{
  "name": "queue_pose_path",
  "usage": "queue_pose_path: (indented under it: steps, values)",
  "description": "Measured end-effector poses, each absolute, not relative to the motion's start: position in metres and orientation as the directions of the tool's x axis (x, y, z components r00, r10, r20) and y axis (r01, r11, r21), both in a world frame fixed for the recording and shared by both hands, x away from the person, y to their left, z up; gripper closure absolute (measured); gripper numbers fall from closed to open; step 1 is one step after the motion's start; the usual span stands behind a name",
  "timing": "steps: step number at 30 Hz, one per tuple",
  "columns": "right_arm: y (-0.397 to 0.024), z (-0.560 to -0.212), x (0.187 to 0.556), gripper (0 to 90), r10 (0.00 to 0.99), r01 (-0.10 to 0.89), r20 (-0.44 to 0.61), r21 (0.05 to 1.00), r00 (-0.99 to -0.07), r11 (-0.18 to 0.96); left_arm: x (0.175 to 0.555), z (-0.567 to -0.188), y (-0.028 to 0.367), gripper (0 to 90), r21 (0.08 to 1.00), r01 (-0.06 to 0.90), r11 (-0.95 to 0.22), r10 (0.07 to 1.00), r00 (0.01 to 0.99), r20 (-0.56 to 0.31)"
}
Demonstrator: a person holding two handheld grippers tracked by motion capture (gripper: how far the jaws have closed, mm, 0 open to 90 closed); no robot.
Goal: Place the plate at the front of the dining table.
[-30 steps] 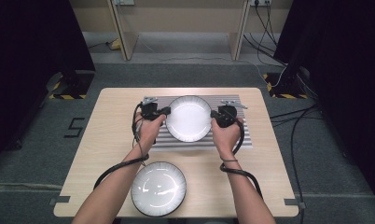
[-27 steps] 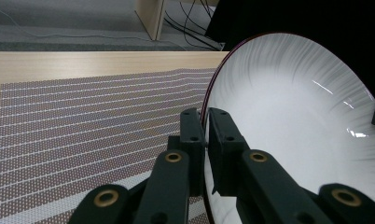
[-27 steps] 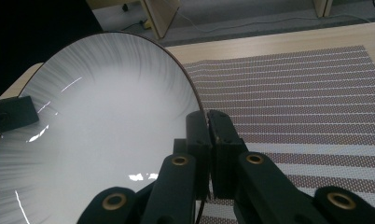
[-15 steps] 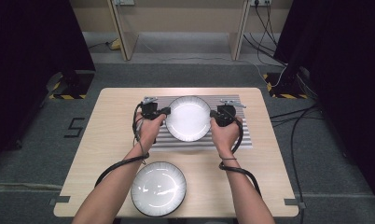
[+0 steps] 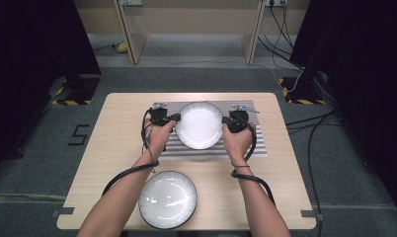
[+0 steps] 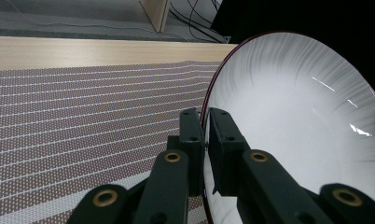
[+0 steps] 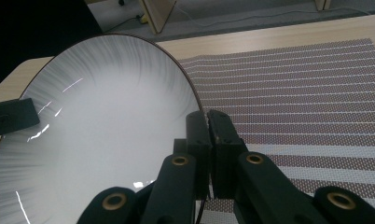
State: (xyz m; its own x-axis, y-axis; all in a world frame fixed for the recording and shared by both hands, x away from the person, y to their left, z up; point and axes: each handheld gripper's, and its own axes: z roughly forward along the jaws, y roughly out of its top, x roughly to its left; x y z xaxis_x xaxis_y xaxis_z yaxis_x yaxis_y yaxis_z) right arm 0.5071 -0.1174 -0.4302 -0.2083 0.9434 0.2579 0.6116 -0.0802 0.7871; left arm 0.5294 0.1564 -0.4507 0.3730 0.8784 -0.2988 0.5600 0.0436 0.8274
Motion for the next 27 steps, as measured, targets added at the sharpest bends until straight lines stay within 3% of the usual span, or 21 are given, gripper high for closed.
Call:
queue_pose_path:
  steps: [18, 20, 23, 27]
  values:
    - [-0.113, -0.44, 0.515, 88.2, 0.947, 0.636, 0.252, 0.768, -0.2, -0.071, 0.536, -0.462, 0.158, 84.0, 0.807, 0.589, 0.044, 0.883, 0.355, -0.307]
    - [-0.113, -0.441, 0.516, 88.2, 0.947, 0.639, 0.253, 0.766, -0.197, -0.071, 0.54, -0.465, 0.16, 83.9, 0.83, 0.557, 0.009, 0.872, 0.402, -0.279]
    - [-0.113, -0.444, 0.518, 88.2, 0.948, 0.646, 0.249, 0.76, -0.196, -0.066, 0.538, -0.467, 0.158, 83.9, 0.797, 0.602, 0.042, 0.885, 0.348, -0.31]
    - [-0.112, -0.448, 0.519, 88.1, 0.948, 0.655, 0.253, 0.753, -0.193, -0.068, 0.539, -0.469, 0.158, 83.8, 0.793, 0.608, 0.035, 0.887, 0.346, -0.305]
